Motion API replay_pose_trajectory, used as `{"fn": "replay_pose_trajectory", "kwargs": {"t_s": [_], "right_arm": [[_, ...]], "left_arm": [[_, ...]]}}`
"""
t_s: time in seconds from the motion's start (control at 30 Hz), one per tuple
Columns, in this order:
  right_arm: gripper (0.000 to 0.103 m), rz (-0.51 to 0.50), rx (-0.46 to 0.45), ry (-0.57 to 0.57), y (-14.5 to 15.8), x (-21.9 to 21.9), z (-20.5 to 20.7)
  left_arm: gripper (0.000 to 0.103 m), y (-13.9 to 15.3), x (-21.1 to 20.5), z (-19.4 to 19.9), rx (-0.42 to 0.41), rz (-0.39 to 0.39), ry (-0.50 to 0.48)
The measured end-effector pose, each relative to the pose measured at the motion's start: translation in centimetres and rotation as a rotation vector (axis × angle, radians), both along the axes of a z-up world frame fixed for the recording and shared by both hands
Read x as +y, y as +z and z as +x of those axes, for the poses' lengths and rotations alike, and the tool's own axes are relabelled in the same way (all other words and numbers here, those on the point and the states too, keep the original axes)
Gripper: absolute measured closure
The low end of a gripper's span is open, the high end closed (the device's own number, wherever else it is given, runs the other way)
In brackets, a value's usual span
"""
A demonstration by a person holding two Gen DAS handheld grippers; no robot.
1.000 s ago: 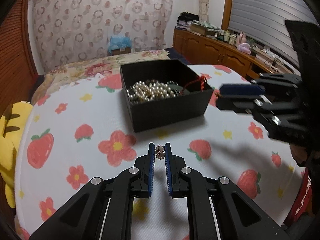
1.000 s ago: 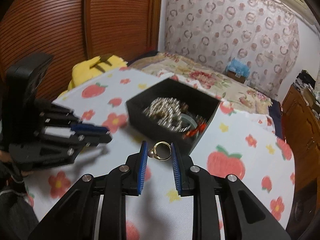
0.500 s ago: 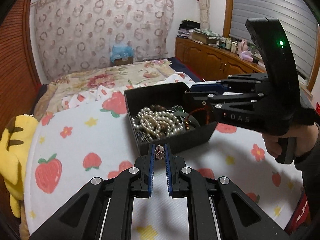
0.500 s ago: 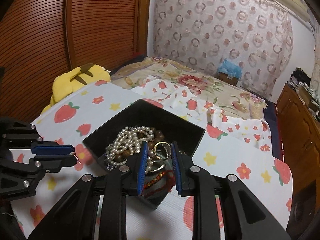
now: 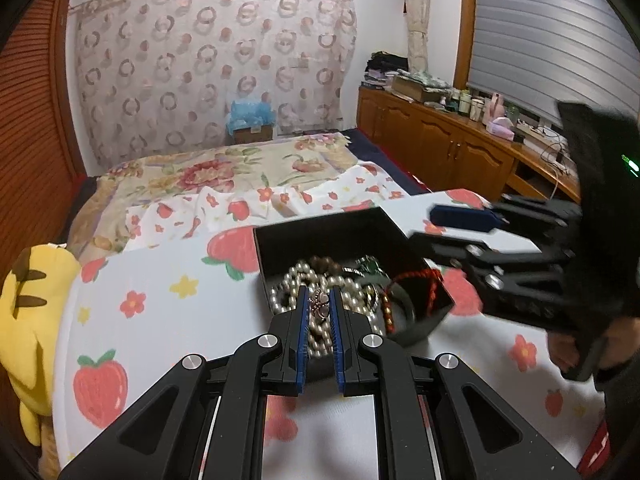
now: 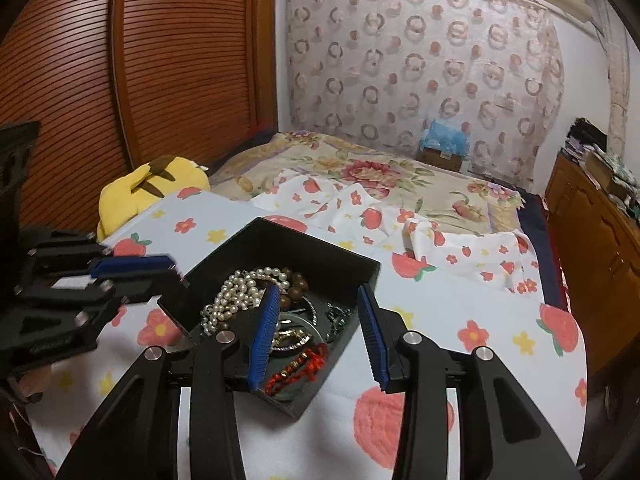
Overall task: Organize jewelry
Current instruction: 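Carry the ring and earring over the box and open both tools inside it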
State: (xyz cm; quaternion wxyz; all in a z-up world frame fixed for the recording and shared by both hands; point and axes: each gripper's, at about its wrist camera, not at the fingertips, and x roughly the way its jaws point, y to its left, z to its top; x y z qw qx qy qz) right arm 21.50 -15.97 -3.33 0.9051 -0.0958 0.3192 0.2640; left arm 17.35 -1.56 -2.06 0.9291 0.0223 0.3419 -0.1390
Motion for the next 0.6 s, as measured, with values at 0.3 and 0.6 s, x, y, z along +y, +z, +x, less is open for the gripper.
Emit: {"fn": "replay_pose_trajectory", "kwargs": {"t_s": [0.3,0.6], "right_arm": [[0.060,0.027,-0.007,-0.037,-0.2,-1.9,-1.3],[0.060,0.048,-0.016,-0.048,-0.1,-2.4,-2.3]], "left_arm": [[0.094,-0.2,-0.3,2.9,0.012,-0.009,0.032],[0.060,-0.2,-0.3,3.1,0.001,-0.012,0.066]]}}
